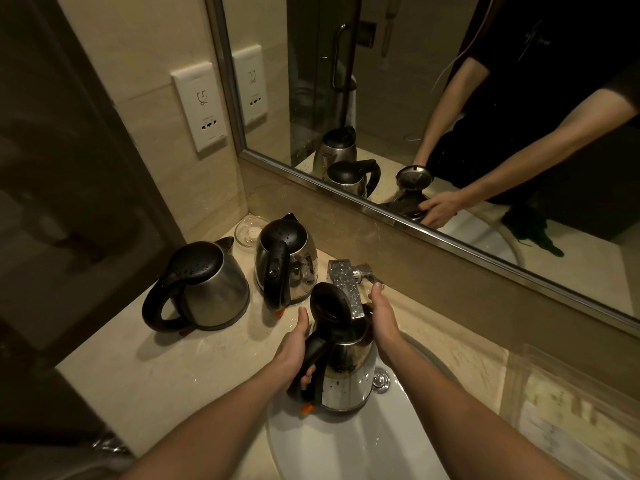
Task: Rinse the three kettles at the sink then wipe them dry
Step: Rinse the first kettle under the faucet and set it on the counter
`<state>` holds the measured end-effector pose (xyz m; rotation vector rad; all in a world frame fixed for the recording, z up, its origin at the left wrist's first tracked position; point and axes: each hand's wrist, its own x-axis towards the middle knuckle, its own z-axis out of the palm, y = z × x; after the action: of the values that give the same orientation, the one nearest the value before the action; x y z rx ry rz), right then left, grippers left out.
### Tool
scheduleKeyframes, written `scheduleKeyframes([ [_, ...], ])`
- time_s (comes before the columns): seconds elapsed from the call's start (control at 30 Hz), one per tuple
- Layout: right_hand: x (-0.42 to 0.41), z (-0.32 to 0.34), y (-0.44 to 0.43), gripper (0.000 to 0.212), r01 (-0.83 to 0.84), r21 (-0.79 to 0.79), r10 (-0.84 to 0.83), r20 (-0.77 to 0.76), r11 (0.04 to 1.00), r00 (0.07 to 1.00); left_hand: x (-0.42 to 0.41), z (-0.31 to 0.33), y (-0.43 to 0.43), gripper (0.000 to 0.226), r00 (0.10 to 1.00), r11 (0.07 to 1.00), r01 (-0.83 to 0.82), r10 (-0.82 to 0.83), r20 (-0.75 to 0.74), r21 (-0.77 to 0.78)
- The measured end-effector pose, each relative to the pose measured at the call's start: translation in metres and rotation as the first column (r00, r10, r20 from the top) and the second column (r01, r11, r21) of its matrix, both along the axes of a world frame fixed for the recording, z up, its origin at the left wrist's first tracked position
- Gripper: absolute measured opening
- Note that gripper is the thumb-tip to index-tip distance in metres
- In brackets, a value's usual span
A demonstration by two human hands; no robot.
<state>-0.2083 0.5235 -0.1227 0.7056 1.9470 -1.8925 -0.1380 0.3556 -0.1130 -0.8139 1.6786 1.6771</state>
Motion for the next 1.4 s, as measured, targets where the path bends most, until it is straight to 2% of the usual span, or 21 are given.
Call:
scheduleKeyframes([
  [0.3,-0.0008,0.0024,-0.0011,0.075,-0.002,0.001,0.002,0.004,1.000,1.000,-0.0004,0.0015,-0.0026,0.091,1.000,1.000,0.001,-0.001,0.009,0.015],
  [0.43,-0.0010,0.0027,-0.0024,0.086,-0.008,-0.003,0.008,0.013,1.000,1.000,-0.0019,-0.0010,-0.0027,0.095,1.000,1.000,0.005,-0.005,-0.006,0.020],
  [0.53,-0.0015,0.0018,0.0000,0.078,0.006,0.000,-0.006,0.012,1.000,1.000,-0.0020,0.0003,-0.0026,0.091,1.000,1.000,0.007,-0.007,-0.004,0.015],
  [0.63,-0.0016,0.0013,0.0015,0.079,0.006,0.010,-0.006,0.012,1.000,1.000,-0.0019,0.0033,-0.0023,0.086,1.000,1.000,0.010,-0.010,0.009,0.006],
  [0.7,-0.0018,0.0014,0.0015,0.087,0.006,0.016,-0.006,0.018,1.000,1.000,-0.0026,0.0037,-0.0021,0.089,1.000,1.000,0.011,-0.012,0.013,0.005],
  [0.83,-0.0023,0.0004,0.0025,0.078,0.019,-0.001,-0.019,0.011,1.000,1.000,-0.0042,0.0047,-0.0022,0.092,1.000,1.000,0.018,-0.018,0.008,0.002],
  [0.97,-0.0008,0.0012,0.0016,0.106,0.013,0.006,-0.013,0.012,1.000,1.000,-0.0035,0.0072,-0.0023,0.088,1.000,1.000,0.022,-0.022,-0.002,-0.005],
  [1.1,-0.0004,0.0027,0.0006,0.116,0.028,0.004,-0.028,-0.006,1.000,1.000,-0.0032,0.0081,-0.0024,0.086,1.000,1.000,0.016,-0.016,-0.011,-0.005],
  [1.3,0.0006,0.0054,-0.0011,0.116,0.026,0.005,-0.026,-0.004,1.000,1.000,-0.0036,0.0087,-0.0015,0.087,1.000,1.000,0.008,-0.008,-0.011,-0.020],
  [1.4,0.0010,0.0075,-0.0011,0.102,0.016,0.003,-0.016,-0.002,1.000,1.000,-0.0036,0.0077,-0.0019,0.090,1.000,1.000,0.014,-0.014,-0.009,-0.015],
])
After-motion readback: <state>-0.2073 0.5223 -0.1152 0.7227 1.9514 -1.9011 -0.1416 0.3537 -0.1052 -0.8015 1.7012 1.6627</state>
